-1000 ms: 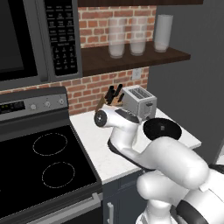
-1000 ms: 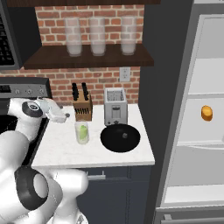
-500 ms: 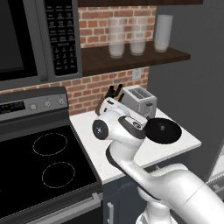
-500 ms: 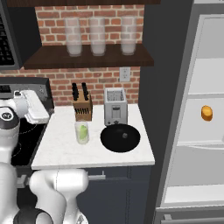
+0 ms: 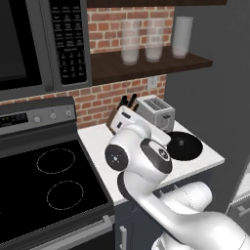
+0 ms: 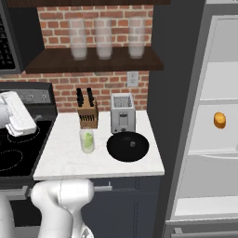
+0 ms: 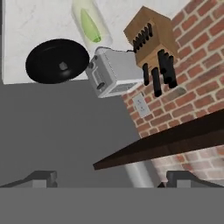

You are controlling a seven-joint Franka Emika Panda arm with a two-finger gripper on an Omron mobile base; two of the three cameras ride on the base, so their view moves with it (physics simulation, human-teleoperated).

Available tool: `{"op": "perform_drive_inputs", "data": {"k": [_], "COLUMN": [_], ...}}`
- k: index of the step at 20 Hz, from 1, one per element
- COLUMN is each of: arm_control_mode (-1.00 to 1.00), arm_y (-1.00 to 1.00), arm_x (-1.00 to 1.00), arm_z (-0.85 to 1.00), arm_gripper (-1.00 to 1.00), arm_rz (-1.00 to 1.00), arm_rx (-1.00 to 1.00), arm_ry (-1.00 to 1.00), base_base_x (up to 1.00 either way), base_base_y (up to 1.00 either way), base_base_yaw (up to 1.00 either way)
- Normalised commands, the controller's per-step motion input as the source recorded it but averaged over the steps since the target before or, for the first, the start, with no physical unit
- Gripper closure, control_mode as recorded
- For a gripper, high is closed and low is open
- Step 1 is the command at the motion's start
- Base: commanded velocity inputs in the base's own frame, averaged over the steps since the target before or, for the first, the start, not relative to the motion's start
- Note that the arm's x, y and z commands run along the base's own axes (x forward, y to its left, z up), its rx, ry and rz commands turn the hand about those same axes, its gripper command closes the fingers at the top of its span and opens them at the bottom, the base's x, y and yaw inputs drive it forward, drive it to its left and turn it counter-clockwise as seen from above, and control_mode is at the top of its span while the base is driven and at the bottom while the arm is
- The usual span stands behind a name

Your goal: Grab a lemon wedge from the fridge and one ice cube from the ice bowl, and put them in the glass of lemonade.

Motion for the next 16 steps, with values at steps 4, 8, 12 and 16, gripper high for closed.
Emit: {"op": "perform_drive_inputs", "data": {"k": [4, 8, 12, 16], "arm_control_mode": [-1.0, -1.0, -1.0, -1.0], "arm_y": [0.42, 0.07, 0.0, -0.12], "arm_x": [-0.53, -0.26, -0.09, -0.31], "arm_z": [0.2, 0.0, 0.0, 0.0], "arm_gripper": [-1.0, -1.0, -1.0, -1.0], "arm_rz": [0.02, 0.03, 0.0, 0.0], "arm_rx": [0.05, 0.01, 0.0, 0.0], "arm_ry": [0.0, 0.0, 0.0, -0.02], "base_base_x": [0.0, 0.0, 0.0, 0.0], "base_base_y": [0.0, 0.0, 0.0, 0.0], "base_base_yaw": [0.0, 0.0, 0.0, 0.0]}}
